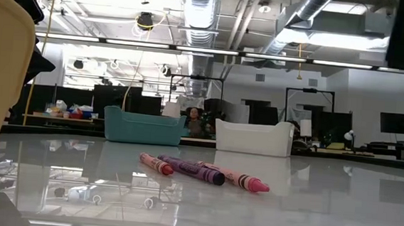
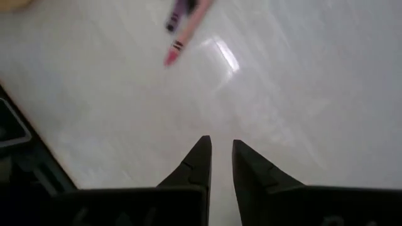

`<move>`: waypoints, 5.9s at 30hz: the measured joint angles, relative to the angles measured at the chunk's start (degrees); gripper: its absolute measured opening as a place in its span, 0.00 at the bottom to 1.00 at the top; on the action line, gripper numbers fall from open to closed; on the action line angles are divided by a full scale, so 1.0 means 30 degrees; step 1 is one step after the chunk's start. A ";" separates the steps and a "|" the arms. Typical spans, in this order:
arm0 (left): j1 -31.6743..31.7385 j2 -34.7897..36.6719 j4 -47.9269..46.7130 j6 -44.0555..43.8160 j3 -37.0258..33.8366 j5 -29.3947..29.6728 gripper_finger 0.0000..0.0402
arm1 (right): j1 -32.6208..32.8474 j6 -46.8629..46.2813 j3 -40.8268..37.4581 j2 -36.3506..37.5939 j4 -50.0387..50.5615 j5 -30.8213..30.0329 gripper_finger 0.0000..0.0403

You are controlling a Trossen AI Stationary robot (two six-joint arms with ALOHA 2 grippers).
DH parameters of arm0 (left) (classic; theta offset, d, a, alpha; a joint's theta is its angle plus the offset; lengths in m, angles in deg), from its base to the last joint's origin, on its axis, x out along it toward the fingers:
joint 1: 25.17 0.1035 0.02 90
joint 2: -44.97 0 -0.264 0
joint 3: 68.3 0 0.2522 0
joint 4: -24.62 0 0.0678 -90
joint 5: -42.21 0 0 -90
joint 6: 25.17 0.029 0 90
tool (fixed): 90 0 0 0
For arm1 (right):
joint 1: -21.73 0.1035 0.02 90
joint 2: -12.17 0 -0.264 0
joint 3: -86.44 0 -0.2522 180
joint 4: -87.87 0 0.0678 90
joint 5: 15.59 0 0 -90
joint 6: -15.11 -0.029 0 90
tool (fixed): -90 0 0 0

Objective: Sort crayons
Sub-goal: Put the pink crayon into the yellow bin

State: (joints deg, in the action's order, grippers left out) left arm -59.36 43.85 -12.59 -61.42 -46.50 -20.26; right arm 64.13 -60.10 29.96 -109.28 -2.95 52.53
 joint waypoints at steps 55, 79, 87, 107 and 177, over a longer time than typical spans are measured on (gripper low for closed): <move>0.0000 -0.0003 0.0000 0.0000 0.0003 0.0000 0.57 | -0.1811 0.3825 -0.3920 -0.0858 -0.9667 -0.1760 0.34; 0.0000 0.0001 0.0000 0.0000 0.0004 0.0002 0.57 | -0.1811 0.3895 -0.6041 -0.0882 -1.3792 -0.1876 0.34; 0.0000 -0.0004 0.0000 0.0000 0.0004 0.0001 0.57 | -0.1811 0.3497 -0.6041 -0.0874 -1.3640 -0.1862 0.31; 0.0000 -0.0002 0.0000 0.0000 0.0002 0.0004 0.57 | -0.1783 0.2340 -0.6033 -0.0831 -1.3333 -0.1928 0.01; 0.0000 -0.0004 0.0000 0.0000 -0.0003 -0.0043 0.57 | -0.5158 2.2014 -0.5465 -0.1508 -2.6338 0.8287 0.05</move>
State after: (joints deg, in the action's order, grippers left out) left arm -59.36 43.84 -12.59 -61.42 -46.51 -20.39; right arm 48.66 5.94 13.56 -113.81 -81.97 77.39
